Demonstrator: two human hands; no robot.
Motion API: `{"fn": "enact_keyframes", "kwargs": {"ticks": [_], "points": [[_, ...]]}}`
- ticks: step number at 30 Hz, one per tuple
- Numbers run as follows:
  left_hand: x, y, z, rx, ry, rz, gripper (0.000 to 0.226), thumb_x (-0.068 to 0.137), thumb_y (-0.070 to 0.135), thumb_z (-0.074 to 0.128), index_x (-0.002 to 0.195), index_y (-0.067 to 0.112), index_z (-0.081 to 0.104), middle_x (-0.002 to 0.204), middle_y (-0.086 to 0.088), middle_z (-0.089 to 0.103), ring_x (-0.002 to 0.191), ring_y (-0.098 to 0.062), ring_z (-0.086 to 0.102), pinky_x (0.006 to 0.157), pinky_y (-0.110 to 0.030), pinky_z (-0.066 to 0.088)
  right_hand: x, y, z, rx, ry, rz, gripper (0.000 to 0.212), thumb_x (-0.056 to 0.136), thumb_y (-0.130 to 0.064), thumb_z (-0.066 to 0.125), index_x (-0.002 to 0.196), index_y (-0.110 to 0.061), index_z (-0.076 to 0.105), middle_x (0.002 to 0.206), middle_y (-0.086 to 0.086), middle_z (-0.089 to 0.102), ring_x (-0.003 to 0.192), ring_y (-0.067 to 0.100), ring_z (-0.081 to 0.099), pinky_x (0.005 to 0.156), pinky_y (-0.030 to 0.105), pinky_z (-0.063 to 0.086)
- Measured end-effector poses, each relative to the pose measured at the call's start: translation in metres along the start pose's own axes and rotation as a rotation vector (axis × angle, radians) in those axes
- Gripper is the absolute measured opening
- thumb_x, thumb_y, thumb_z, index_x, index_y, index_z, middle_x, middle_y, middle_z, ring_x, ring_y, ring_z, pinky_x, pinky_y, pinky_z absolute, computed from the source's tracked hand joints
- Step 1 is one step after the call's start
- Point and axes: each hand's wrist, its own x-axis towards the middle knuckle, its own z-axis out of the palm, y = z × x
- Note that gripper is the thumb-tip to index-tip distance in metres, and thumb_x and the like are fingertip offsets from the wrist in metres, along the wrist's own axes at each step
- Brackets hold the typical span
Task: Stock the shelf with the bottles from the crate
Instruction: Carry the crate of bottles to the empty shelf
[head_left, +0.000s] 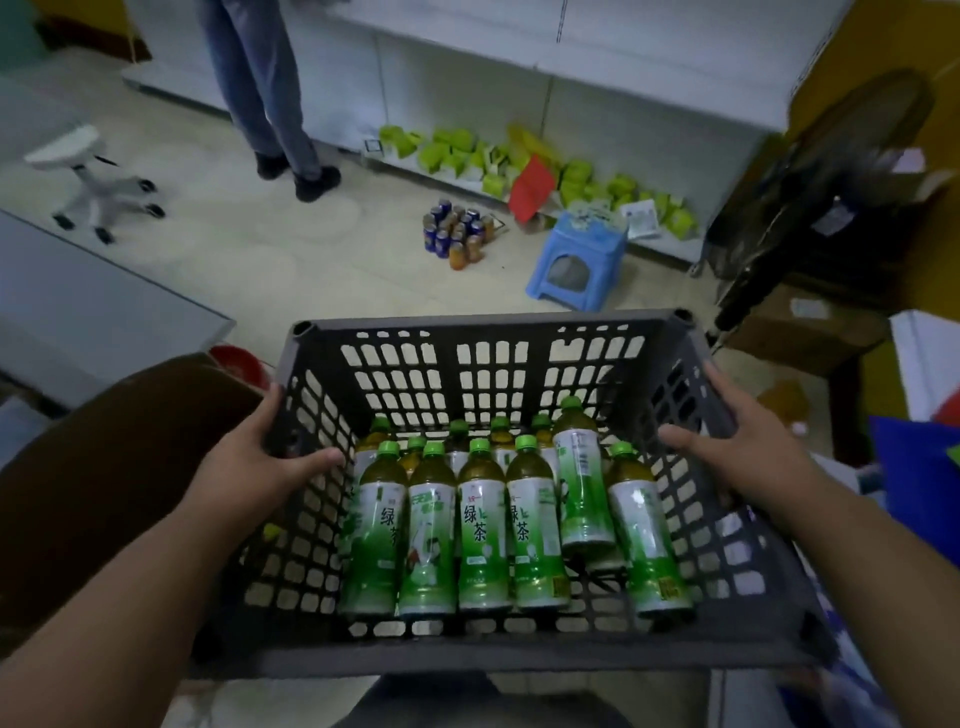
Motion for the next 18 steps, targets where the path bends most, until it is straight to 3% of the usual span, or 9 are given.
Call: {"fn": "enact_keyframes", "kwargs": {"ticks": [4, 7, 9, 11, 14, 18], "points": [[0.077, 0.051, -0.006, 0.043, 0.026, 0.011, 0.105, 0.073, 0.035, 0.085, 0.156, 0.044, 0.021, 0.144, -0.003, 0.055, 0.119, -0.025, 0.059, 0.09, -0.039, 0.049, 0.081, -0.026, -0.006, 0.014, -0.004, 0.041, 0.121, 0.043, -0.077, 0.079, 0.148, -0.061, 0.02, 0.159, -0.005, 0.039, 0.108, 0.023, 0.058, 0.079, 0.041, 0.052], [0.136, 0.09, -0.003, 0.056, 0.056, -0.007, 0.108, 0.069, 0.041, 0.086, 0.156, 0.042, 0.022, 0.14, -0.004, 0.059, 0.118, -0.025, 0.06, 0.094, -0.043, 0.052, 0.149, -0.045, -0.009, -0.006, -0.005, 0.041, 0.118, 0.049, -0.075, 0.081, 0.148, -0.063, 0.018, 0.161, -0.007, 0.033, 0.101, 0.026, 0.061, 0.065, 0.038, 0.056], [0.179, 0.11, 0.004, 0.069, 0.06, -0.028, 0.11, 0.065, 0.048, 0.085, 0.156, 0.042, 0.023, 0.139, -0.004, 0.059, 0.116, -0.027, 0.061, 0.092, -0.048, 0.053, 0.208, -0.055, -0.009, -0.01, -0.034, 0.033, 0.128, 0.038, -0.085, 0.077, 0.149, -0.062, 0.019, 0.16, -0.008, 0.034, 0.108, 0.03, 0.064, 0.073, 0.047, 0.057], [0.217, 0.128, 0.013, 0.054, 0.065, -0.042, 0.113, 0.061, 0.055, 0.083, 0.155, 0.043, 0.023, 0.141, -0.004, 0.057, 0.117, -0.029, 0.06, 0.093, -0.051, 0.053, 0.265, -0.064, -0.007, -0.014, -0.062, 0.02, 0.134, 0.031, -0.087, 0.075, 0.15, -0.059, 0.02, 0.161, -0.008, 0.034, 0.097, 0.023, 0.059, 0.08, 0.047, 0.055], [0.276, 0.153, 0.024, 0.011, 0.095, -0.097, 0.118, 0.056, 0.058, 0.086, 0.154, 0.047, 0.022, 0.143, -0.005, 0.056, 0.122, -0.03, 0.058, 0.096, -0.054, 0.051, 0.36, -0.088, -0.007, -0.025, -0.137, -0.003, 0.135, 0.032, -0.087, 0.075, 0.151, -0.059, 0.018, 0.164, -0.007, 0.028, 0.091, 0.018, 0.048, 0.082, 0.046, 0.054], [0.338, 0.198, 0.016, -0.045, 0.143, -0.139, 0.116, 0.057, 0.055, 0.084, 0.153, 0.05, 0.019, 0.145, -0.007, 0.055, 0.121, -0.032, 0.058, 0.095, -0.055, 0.051, 0.462, -0.138, -0.01, -0.013, -0.207, -0.06, 0.139, 0.027, -0.09, 0.075, 0.15, -0.061, 0.016, 0.165, -0.008, 0.025, 0.093, 0.02, 0.052, 0.08, 0.047, 0.052]]}}
